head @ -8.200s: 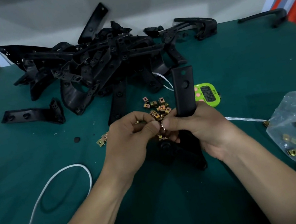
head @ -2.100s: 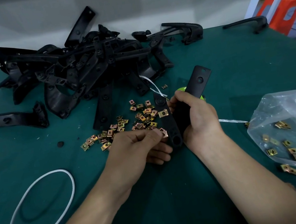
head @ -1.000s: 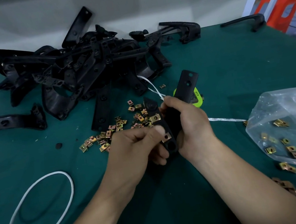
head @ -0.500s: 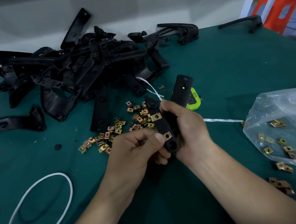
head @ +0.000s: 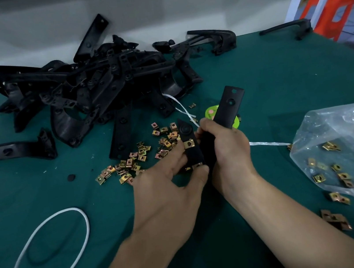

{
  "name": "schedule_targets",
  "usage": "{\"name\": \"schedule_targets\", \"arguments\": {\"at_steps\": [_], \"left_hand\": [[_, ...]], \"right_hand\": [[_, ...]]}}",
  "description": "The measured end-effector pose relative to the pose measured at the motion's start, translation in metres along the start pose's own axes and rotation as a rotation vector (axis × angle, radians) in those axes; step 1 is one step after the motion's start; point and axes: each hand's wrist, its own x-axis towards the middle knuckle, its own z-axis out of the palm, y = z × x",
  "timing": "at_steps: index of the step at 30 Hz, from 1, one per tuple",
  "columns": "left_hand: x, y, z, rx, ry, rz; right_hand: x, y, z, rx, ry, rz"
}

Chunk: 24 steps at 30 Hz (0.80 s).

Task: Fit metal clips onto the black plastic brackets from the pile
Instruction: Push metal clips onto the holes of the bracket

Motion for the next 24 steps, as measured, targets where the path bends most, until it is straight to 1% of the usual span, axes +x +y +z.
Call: {"name": "schedule_targets", "arguments": {"at_steps": [5, 9, 11, 12, 16, 18, 20, 22, 24], "left_hand": [[0.001, -0.002, 0.005, 0.002, -0.033, -0.025], [0.008, 0.002, 0.0, 0.083, -0.068, 0.06], [0.009, 0.001, 0.001, 0.124, -0.037, 0.077], [0.011, 0.0, 0.004, 0.13, -0.002, 0.057], [0.028, -0.003, 0.015, 0.158, 0.123, -0.033], [0.035, 0.004, 0.018, 0.033, 0.111, -0.069], [0.039, 0.017, 0.019, -0.15, 0.033, -0.111], [0.043, 0.033, 0.025, -0.283, -0.051, -0.14], [0.047, 0.052, 0.038, -0.314, -0.11, -0.143]], "right_hand": [[0.001, 0.003, 0.0, -0.027, 0.037, -0.044], [-0.002, 0.0, 0.001, -0.069, 0.033, -0.055], [-0.005, -0.001, 0.003, -0.096, 0.004, -0.055], [-0.008, -0.003, 0.005, -0.109, -0.022, -0.068], [-0.017, -0.015, 0.01, -0.272, -0.158, -0.222], [-0.023, -0.026, 0.008, -0.376, -0.222, -0.276], [-0.033, -0.041, 0.001, -0.478, -0.271, -0.302], [-0.042, -0.061, -0.01, -0.561, -0.279, -0.325], [-0.052, -0.085, -0.027, -0.605, -0.247, -0.342]]}}
